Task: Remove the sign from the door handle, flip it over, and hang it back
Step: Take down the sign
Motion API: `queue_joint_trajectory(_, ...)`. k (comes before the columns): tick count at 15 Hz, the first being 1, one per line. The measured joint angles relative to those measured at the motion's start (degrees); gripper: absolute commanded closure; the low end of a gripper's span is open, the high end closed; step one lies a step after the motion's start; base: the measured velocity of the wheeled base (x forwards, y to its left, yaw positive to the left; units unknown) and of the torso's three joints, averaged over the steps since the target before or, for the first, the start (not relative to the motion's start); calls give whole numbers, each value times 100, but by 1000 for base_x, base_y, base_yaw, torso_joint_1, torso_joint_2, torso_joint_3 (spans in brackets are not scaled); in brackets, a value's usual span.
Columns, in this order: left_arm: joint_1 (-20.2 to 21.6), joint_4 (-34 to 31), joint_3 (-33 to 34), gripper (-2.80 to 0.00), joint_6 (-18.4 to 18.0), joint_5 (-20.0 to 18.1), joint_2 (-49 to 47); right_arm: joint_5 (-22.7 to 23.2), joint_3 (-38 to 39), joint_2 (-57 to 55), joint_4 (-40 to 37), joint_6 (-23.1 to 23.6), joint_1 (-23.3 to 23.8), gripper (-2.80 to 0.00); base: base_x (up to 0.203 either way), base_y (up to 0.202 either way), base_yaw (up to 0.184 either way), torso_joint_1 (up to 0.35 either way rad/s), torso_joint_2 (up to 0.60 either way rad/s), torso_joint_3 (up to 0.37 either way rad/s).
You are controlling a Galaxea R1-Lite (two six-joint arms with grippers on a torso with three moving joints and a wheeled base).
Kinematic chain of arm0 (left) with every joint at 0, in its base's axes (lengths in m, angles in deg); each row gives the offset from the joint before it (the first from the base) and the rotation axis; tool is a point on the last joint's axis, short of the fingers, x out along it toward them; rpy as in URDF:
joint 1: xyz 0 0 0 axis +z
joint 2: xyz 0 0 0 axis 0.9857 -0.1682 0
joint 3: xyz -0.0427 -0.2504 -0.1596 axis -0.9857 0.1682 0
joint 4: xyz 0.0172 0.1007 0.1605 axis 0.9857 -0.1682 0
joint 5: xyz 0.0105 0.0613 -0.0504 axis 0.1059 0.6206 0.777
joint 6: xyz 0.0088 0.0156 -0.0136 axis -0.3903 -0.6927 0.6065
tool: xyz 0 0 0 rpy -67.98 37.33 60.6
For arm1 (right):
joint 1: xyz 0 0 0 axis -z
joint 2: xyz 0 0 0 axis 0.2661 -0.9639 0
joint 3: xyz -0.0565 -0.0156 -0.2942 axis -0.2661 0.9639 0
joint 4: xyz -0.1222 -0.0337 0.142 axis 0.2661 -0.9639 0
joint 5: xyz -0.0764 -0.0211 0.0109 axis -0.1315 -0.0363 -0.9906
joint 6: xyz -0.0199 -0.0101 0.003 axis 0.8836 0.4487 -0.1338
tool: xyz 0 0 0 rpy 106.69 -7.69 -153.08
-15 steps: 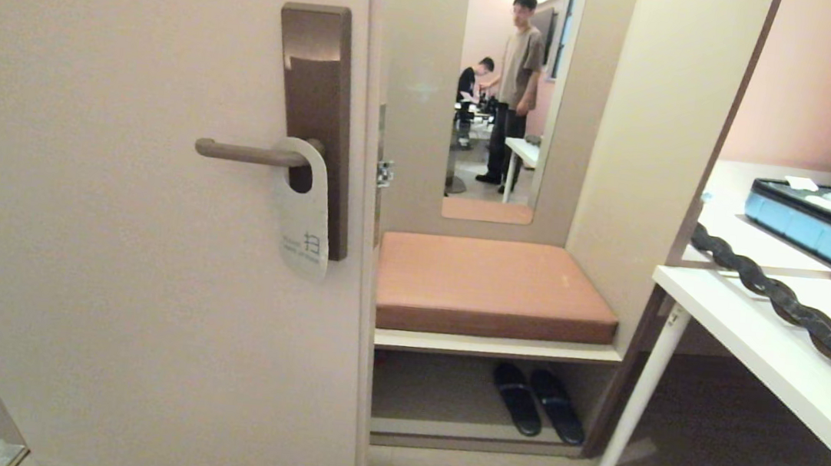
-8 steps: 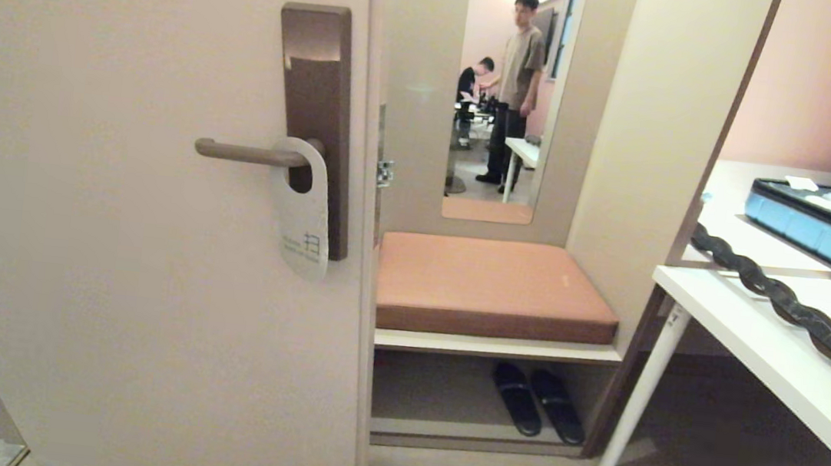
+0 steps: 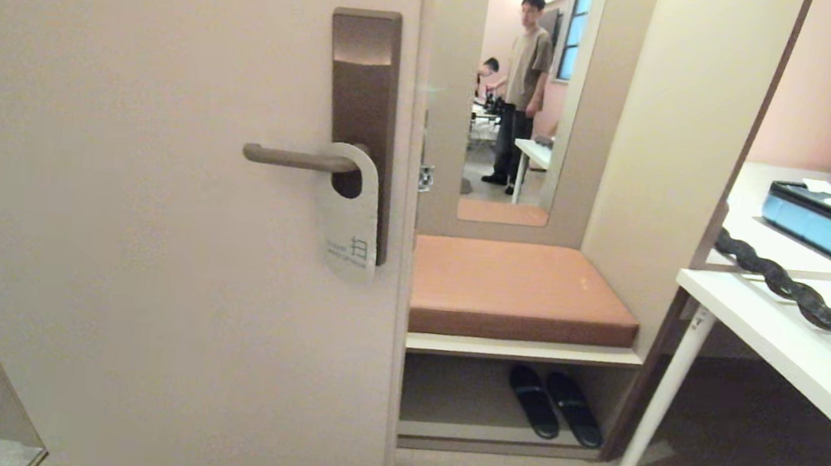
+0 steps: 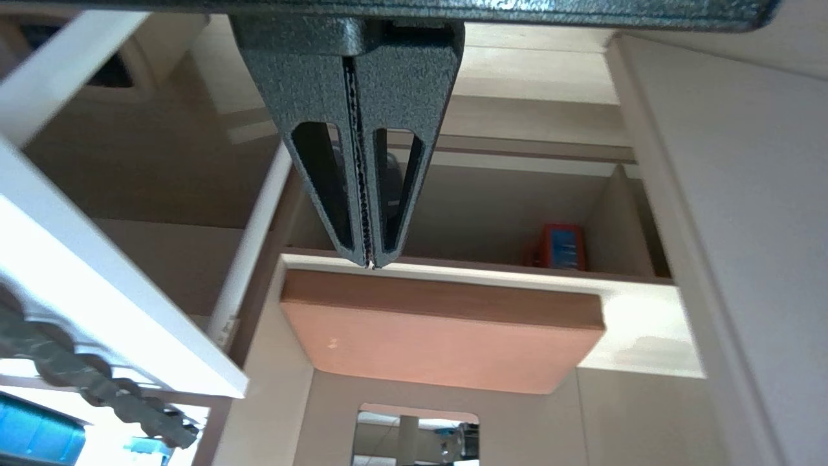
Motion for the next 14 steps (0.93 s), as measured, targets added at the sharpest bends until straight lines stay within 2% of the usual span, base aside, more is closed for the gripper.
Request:
queue_joint_trajectory(4, -5, -2, 0, 0, -4, 1, 0, 3, 0, 0, 2, 0, 0, 0, 0, 124, -1, 4, 2, 5)
queue_joint_trajectory(14, 0, 5, 0, 0, 0, 9, 0, 0, 0, 0, 0, 0, -1, 0, 0, 0, 0, 0, 0, 0)
